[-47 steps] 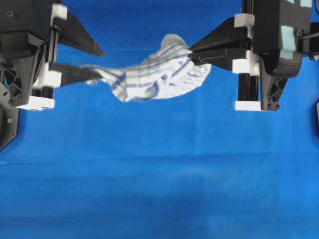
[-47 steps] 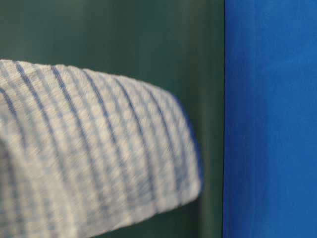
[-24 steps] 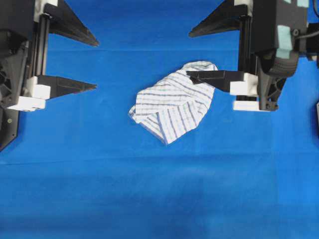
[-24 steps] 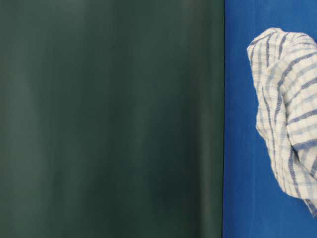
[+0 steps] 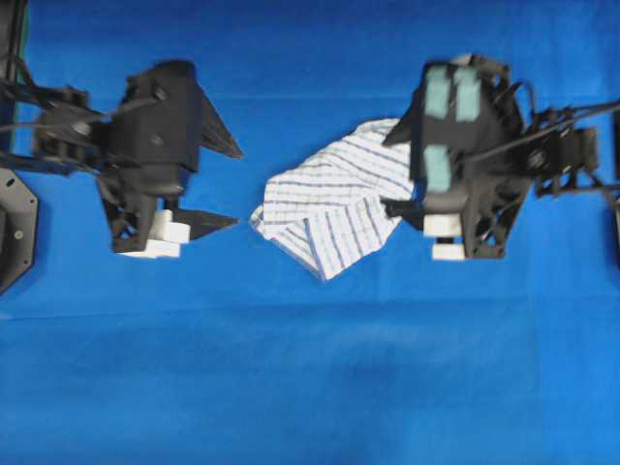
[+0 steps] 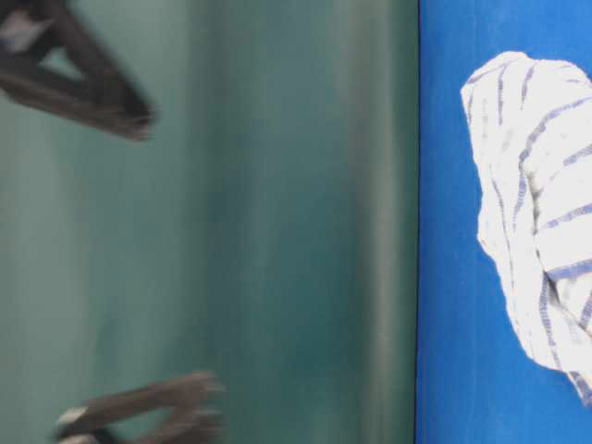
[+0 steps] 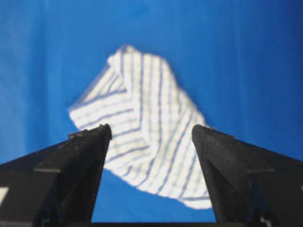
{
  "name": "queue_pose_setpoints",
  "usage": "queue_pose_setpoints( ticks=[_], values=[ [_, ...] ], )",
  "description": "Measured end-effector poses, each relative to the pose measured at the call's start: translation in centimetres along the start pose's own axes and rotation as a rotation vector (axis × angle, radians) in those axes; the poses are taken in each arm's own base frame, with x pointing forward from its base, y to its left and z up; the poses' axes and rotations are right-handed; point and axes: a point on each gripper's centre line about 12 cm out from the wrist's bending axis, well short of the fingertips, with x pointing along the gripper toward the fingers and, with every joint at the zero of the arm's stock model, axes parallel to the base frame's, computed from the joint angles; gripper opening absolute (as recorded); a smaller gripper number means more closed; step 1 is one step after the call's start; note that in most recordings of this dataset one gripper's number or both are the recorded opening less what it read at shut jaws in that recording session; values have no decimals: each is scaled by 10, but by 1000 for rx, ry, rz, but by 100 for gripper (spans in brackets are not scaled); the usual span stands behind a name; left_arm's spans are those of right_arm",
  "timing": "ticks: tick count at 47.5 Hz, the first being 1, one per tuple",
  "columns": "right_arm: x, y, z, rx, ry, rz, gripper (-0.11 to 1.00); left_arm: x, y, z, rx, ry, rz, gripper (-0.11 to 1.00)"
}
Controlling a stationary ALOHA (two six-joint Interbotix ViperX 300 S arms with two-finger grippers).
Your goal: Lift the towel with both arms.
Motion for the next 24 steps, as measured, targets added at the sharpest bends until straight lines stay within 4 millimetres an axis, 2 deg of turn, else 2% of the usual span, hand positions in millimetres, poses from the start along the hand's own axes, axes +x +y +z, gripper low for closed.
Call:
queue_pose_setpoints(
  ticks=[24],
  values=[
    [107, 32, -75, 2, 148, 67, 68, 96, -11, -74, 7, 132, -19, 86]
  ],
)
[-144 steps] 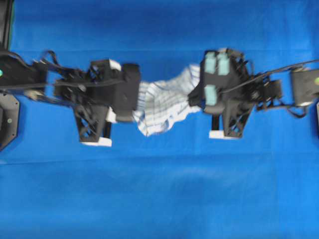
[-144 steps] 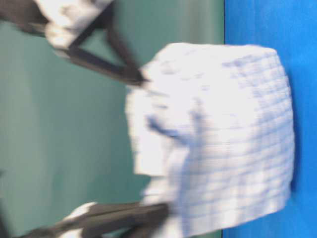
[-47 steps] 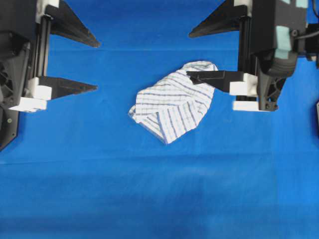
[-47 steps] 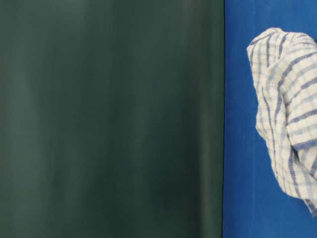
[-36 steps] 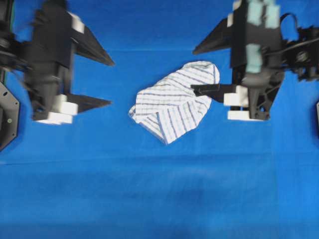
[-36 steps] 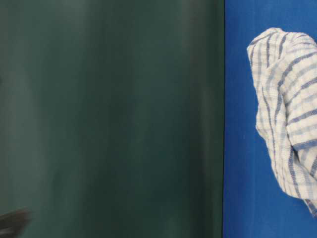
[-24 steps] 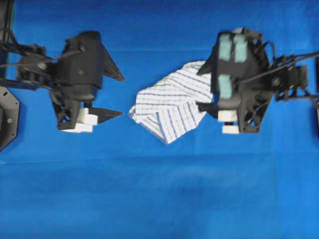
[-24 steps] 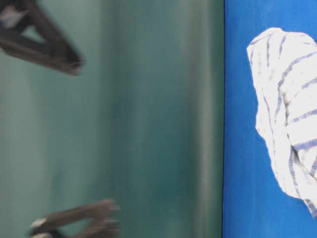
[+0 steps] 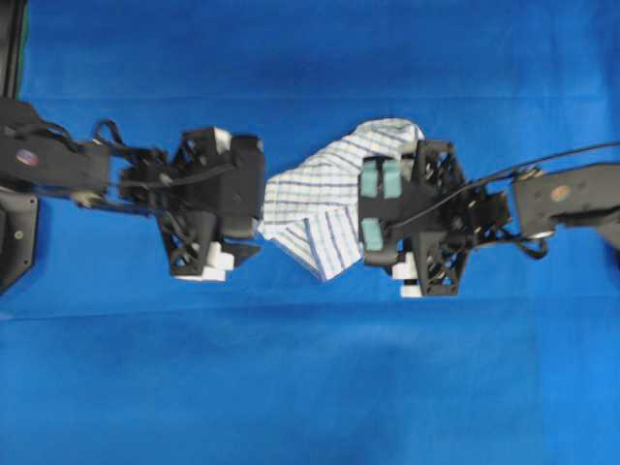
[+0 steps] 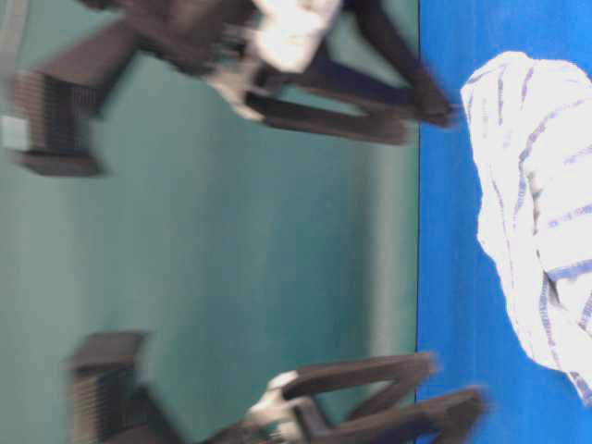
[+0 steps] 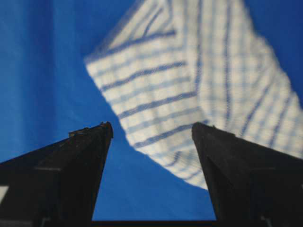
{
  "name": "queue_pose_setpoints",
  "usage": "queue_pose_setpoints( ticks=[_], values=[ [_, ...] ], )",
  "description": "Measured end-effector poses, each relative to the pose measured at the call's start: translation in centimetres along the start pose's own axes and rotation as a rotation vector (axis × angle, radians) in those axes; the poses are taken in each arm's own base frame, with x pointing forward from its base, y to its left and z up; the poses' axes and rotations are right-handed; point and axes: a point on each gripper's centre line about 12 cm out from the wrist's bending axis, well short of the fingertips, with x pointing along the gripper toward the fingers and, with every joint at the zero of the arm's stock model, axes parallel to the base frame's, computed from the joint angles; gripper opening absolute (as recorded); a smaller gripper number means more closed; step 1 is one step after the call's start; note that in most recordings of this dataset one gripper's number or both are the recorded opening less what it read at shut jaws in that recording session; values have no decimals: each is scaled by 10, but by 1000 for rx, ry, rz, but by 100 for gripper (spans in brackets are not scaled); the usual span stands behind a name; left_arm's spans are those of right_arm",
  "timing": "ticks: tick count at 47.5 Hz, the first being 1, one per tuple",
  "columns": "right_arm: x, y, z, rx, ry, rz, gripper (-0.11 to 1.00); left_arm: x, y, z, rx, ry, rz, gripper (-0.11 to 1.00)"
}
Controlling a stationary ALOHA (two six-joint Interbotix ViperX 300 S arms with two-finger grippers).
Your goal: Lift the towel with both arms.
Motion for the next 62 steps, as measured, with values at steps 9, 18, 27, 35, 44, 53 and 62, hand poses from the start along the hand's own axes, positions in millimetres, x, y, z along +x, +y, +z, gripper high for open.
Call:
queue_pose_setpoints(
  ticks=[9, 18, 27, 35, 44, 53, 62],
  values=[
    [41, 8, -19, -17, 37, 26, 68, 40, -4, -23, 5, 35, -6, 86],
    [71, 15, -32, -27, 48, 52, 68, 69, -7, -39, 9, 26, -5, 86],
    [82, 13, -37, -21, 49, 56, 68, 80, -7, -46, 8, 26, -5, 86],
    [82, 11, -36, -15, 46, 54, 67, 80, -7, -46, 6, 26, -4, 85],
    [82, 6, -36, -4, 47, 46, 41, 80, -7, -48, 10, 66, -8, 62],
    [83, 1, -37, 0, 53, 38, 3, 77, -4, -48, 22, 144, -13, 11],
    [75, 0, -31, 0, 31, 38, 3, 68, -5, -46, 17, 182, -18, 7]
  ],
)
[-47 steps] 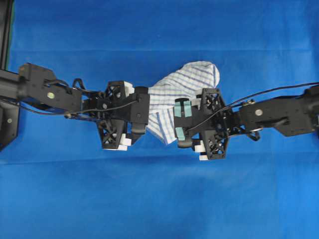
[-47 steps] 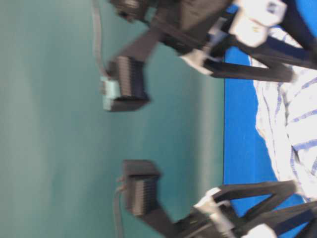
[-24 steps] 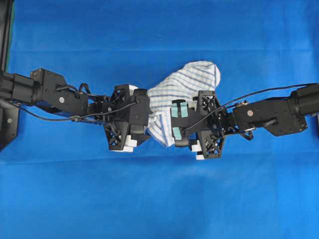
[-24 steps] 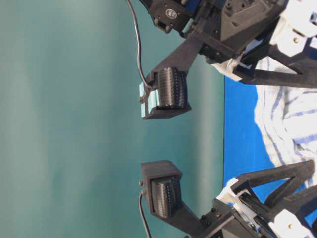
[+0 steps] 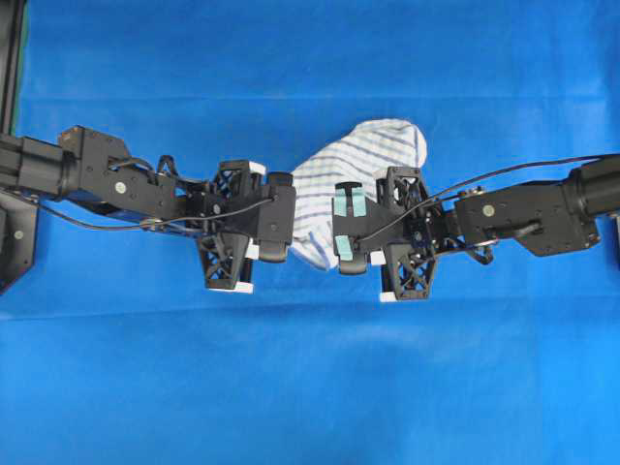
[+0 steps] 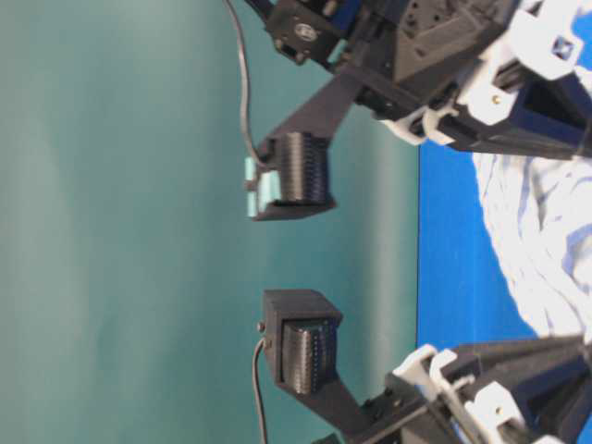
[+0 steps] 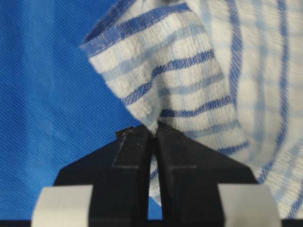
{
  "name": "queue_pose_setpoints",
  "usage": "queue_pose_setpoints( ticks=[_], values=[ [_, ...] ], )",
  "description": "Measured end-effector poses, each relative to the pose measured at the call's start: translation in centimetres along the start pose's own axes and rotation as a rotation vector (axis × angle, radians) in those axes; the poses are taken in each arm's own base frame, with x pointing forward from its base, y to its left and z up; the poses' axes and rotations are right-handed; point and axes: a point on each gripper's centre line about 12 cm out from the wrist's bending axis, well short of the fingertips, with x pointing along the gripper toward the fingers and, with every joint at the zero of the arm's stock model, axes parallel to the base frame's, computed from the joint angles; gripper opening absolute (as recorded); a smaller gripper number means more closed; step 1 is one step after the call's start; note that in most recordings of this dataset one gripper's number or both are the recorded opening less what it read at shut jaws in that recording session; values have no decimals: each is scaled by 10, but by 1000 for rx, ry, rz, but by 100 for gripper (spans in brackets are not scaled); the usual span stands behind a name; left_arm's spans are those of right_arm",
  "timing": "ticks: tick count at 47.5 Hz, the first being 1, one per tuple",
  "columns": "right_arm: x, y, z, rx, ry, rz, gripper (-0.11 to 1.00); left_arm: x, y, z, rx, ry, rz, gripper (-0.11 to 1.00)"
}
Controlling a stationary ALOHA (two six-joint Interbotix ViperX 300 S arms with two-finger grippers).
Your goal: Lift the towel with both arms.
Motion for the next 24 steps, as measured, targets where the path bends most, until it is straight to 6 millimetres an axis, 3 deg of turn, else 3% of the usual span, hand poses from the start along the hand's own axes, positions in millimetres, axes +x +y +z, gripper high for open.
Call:
queue_pose_setpoints(
  ticks=[9, 24],
  values=[
    [-30, -5, 18, 4, -46, -17, 3, -35, 3, 22, -15, -41, 3, 7],
    [-122, -20, 75, 13, -187, -83, 3, -133, 11, 71, -54, -121, 11, 7]
  ],
)
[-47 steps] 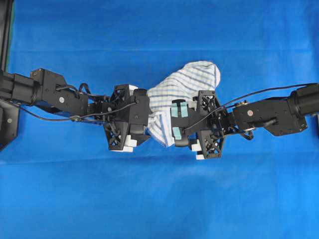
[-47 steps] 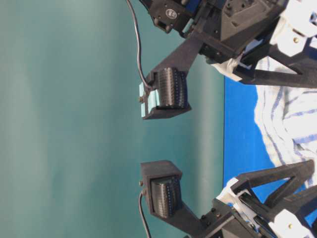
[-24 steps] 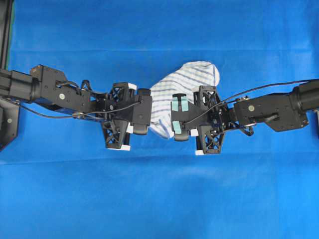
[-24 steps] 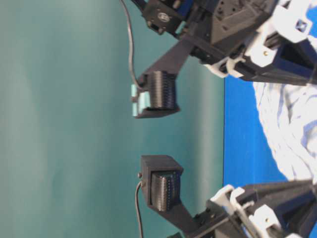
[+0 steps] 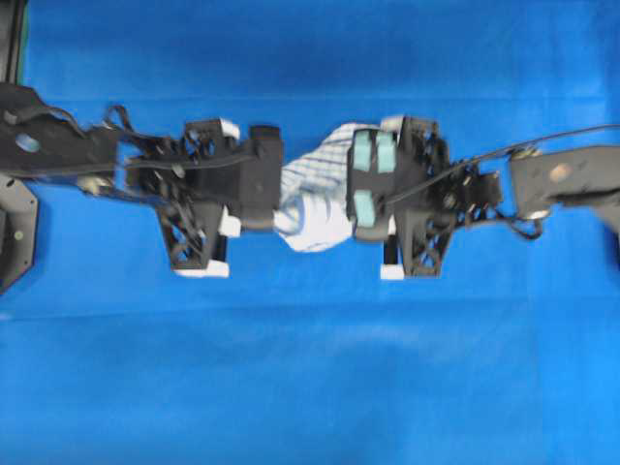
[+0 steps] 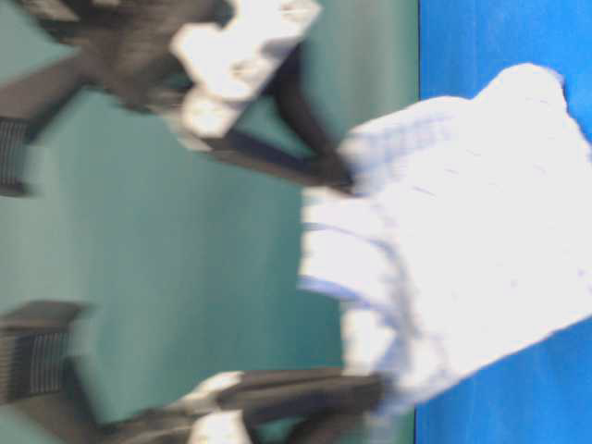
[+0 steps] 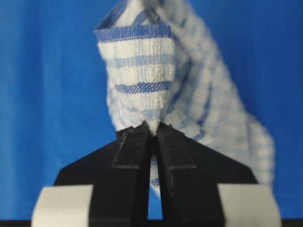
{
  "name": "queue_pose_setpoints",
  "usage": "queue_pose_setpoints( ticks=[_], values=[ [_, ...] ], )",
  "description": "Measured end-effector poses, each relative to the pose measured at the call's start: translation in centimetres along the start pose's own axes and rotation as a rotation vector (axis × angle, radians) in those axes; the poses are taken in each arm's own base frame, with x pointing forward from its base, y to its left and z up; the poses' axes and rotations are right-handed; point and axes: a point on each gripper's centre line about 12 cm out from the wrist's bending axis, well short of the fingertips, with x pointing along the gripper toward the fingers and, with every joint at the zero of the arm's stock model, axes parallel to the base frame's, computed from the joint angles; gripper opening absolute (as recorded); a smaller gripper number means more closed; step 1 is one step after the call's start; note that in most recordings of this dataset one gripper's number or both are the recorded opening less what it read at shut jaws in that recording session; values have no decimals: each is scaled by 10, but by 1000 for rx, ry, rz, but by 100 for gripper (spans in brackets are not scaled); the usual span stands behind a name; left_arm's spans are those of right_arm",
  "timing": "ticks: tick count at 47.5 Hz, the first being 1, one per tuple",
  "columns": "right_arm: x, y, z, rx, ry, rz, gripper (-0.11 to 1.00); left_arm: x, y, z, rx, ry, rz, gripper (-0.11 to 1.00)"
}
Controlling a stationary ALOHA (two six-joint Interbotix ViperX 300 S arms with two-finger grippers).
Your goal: Lift the towel with both arms.
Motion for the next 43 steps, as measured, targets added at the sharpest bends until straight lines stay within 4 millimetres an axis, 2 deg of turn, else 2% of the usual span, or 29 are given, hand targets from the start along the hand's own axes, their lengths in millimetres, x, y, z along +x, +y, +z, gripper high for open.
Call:
queue_pose_setpoints(
  ticks=[6, 17, 27, 43],
  values=[
    [-31, -8, 23, 12, -36, -26, 3, -41, 2, 22, -10, -58, 4, 7],
    [-82, -21, 60, -25, -107, -61, 3, -98, 5, 50, -15, -127, 11, 7],
    [-125, -30, 90, -33, -153, -87, 3, -138, 6, 72, -14, -168, 14, 7],
    [-174, -32, 122, -31, -203, -94, 3, -189, 8, 101, -12, -240, 19, 7]
  ],
)
